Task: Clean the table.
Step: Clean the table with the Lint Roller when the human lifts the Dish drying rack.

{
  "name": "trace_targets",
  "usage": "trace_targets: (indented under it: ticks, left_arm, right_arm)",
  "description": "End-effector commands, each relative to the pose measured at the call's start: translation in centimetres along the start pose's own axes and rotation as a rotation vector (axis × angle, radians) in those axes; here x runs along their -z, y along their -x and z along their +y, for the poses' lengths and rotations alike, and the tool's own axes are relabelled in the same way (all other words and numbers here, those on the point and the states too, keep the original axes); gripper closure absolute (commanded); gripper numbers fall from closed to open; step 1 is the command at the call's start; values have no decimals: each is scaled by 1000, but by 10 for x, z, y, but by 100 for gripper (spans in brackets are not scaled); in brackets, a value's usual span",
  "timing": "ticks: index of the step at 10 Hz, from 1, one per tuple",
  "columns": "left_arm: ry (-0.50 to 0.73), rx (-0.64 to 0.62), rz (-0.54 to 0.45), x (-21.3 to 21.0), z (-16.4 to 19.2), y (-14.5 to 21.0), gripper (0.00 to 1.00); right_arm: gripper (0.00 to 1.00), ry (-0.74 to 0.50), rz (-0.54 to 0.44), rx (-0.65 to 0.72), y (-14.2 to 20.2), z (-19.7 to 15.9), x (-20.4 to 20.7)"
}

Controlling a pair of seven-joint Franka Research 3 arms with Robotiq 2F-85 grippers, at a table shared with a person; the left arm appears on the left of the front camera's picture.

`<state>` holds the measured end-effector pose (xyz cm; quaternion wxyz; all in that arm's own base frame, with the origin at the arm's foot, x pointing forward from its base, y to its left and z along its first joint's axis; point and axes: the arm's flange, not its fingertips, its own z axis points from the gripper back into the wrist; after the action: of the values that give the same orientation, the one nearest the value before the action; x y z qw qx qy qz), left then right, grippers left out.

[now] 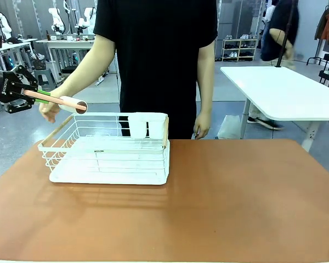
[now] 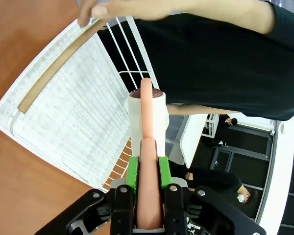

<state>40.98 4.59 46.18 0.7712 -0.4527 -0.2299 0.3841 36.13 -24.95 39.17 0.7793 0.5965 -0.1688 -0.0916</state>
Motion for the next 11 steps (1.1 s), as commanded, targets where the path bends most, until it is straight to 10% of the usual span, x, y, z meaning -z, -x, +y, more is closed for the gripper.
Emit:
trace_targets:
  ticks: [1, 11]
  left_arm:
    - [4, -2, 1, 0, 0, 0, 100]
    - [4, -2, 1, 0, 0, 0, 100]
  right_arm:
    - [0, -9, -2, -7, 1, 3, 0]
    - [0, -9, -2, -7, 1, 3, 0]
